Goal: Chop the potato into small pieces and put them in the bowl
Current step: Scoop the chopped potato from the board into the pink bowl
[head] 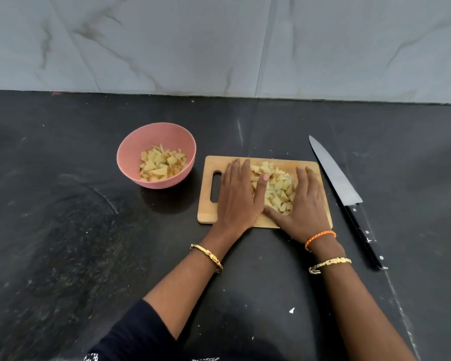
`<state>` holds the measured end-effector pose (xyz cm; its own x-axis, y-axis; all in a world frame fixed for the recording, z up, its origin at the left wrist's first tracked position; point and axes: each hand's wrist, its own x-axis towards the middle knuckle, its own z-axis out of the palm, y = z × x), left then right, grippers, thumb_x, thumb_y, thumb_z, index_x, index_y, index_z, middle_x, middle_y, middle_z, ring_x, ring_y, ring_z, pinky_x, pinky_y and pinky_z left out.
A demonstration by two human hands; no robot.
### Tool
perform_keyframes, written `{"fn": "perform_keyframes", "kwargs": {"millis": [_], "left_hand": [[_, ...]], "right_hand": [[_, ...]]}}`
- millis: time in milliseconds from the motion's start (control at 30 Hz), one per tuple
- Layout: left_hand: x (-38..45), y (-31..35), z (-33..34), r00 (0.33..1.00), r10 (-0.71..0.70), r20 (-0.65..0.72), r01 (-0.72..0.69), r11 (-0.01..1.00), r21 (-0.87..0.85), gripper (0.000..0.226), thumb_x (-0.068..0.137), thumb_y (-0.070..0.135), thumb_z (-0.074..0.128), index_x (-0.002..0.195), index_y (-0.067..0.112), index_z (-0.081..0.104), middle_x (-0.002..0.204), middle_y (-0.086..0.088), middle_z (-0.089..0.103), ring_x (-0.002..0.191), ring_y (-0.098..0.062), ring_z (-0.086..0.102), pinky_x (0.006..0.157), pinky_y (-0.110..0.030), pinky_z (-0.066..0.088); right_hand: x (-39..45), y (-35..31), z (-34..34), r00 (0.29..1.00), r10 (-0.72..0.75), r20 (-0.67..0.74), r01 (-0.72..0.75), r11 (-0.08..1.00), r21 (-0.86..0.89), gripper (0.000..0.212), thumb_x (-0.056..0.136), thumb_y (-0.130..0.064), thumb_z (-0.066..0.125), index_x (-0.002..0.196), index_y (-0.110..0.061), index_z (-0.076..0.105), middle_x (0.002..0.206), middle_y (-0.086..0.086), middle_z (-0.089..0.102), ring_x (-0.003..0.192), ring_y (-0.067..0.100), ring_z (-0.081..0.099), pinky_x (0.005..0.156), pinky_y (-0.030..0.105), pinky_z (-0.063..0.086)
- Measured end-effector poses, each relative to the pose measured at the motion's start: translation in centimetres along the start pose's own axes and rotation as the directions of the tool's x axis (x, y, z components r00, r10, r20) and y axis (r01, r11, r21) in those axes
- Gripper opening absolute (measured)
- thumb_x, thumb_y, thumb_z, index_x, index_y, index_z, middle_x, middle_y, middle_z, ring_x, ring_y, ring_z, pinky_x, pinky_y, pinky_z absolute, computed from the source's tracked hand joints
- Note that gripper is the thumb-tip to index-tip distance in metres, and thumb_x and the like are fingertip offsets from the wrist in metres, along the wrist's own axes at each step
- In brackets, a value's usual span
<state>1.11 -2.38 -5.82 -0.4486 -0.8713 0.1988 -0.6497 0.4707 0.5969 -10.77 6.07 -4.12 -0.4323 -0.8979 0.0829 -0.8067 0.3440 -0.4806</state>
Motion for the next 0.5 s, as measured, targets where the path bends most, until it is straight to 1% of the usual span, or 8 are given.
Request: {"fn": "perform_keyframes", "kwargs": {"millis": [67,133,167,233,333,400,433,500], "left_hand": [[0.4,0.6,0.4,1.0,0.004,-0.001,-0.004,1.0,-0.016,0.074,0.09,0.06,0.01,0.142,0.012,0.031,0.152,-0.011,0.027,0.143,-0.024,0.02,0.117,-0.039,0.017],[1.0,0.9,0.7,1.0,0.009,0.008,-0.008,0.999,-0.043,0.074,0.09,0.06,0.01,0.141,0.012,0.034,0.152,-0.011,0.03,0.142,-0.023,0.022,0.117,-0.038,0.018],[1.3,0.9,0.8,1.0,0.018,0.017,-0.017,0.998,-0.057,0.074,0.09,0.06,0.011,0.141,0.013,0.035,0.151,-0.01,0.032,0.142,-0.022,0.022,0.117,-0.037,0.018],[1.9,1.1,0.5,0.998,0.047,0.038,-0.042,0.993,-0.107,0.072,0.091,0.059,0.013,0.14,0.013,0.037,0.149,-0.007,0.036,0.141,-0.019,0.025,0.117,-0.035,0.019],[2.6,1.5,0.1,0.994,0.069,0.083,-0.042,0.957,-0.286,0.056,0.098,0.052,0.023,0.138,0.017,0.04,0.142,-0.001,0.045,0.134,-0.014,0.036,0.11,-0.032,0.031],[3.0,1.7,-0.1,0.993,0.043,0.111,0.012,0.894,-0.447,0.049,0.1,0.047,0.024,0.135,0.018,0.043,0.135,0.0,0.052,0.125,-0.012,0.046,0.104,-0.031,0.038],[3.3,1.7,-0.2,0.99,0.006,0.142,0.073,0.838,-0.541,0.05,0.1,0.047,0.024,0.134,0.017,0.045,0.133,0.0,0.053,0.123,-0.01,0.047,0.104,-0.031,0.039],[4.1,1.6,-0.5,0.969,-0.065,0.238,0.218,0.68,-0.7,0.058,0.097,0.053,0.022,0.134,0.015,0.046,0.135,0.0,0.051,0.125,-0.008,0.046,0.107,-0.029,0.036]], "right_hand": [[0.9,0.2,-0.1,0.996,-0.041,0.078,0.043,0.999,-0.023,0.113,0.07,-0.068,0.057,0.15,-0.004,0.009,0.157,0.015,0.008,0.147,0.024,0.005,0.12,0.036,0.01],[1.9,0.1,-0.2,0.99,-0.096,0.107,0.1,0.995,-0.026,0.11,0.069,-0.072,0.04,0.15,-0.003,0.01,0.158,0.013,0.009,0.147,0.022,0.005,0.12,0.032,0.009],[2.4,0.1,-0.2,0.985,-0.125,0.119,0.129,0.991,-0.025,0.108,0.069,-0.07,0.036,0.149,-0.003,0.011,0.158,0.013,0.01,0.147,0.021,0.006,0.119,0.029,0.009],[3.2,0.0,-0.2,0.97,-0.18,0.161,0.183,0.983,-0.003,0.104,0.069,-0.067,0.036,0.149,-0.005,0.013,0.157,0.011,0.015,0.147,0.02,0.009,0.118,0.028,0.009],[4.1,0.1,-0.4,0.944,-0.265,0.199,0.252,0.964,0.085,0.097,0.07,-0.062,0.045,0.148,-0.009,0.023,0.153,0.006,0.027,0.144,0.019,0.02,0.118,0.036,0.02],[4.2,0.2,-0.5,0.932,-0.305,0.197,0.281,0.95,0.138,0.098,0.067,-0.061,0.055,0.147,-0.011,0.026,0.149,0.003,0.032,0.139,0.017,0.029,0.114,0.038,0.029],[4.1,0.2,-0.5,0.926,-0.319,0.201,0.295,0.945,0.14,0.103,0.065,-0.064,0.058,0.147,-0.011,0.025,0.149,0.003,0.032,0.137,0.017,0.03,0.115,0.036,0.029],[4.0,0.0,-0.4,0.918,-0.331,0.218,0.323,0.943,0.075,0.117,0.058,-0.075,0.059,0.148,-0.01,0.022,0.151,0.005,0.027,0.139,0.017,0.027,0.116,0.03,0.022]]}}
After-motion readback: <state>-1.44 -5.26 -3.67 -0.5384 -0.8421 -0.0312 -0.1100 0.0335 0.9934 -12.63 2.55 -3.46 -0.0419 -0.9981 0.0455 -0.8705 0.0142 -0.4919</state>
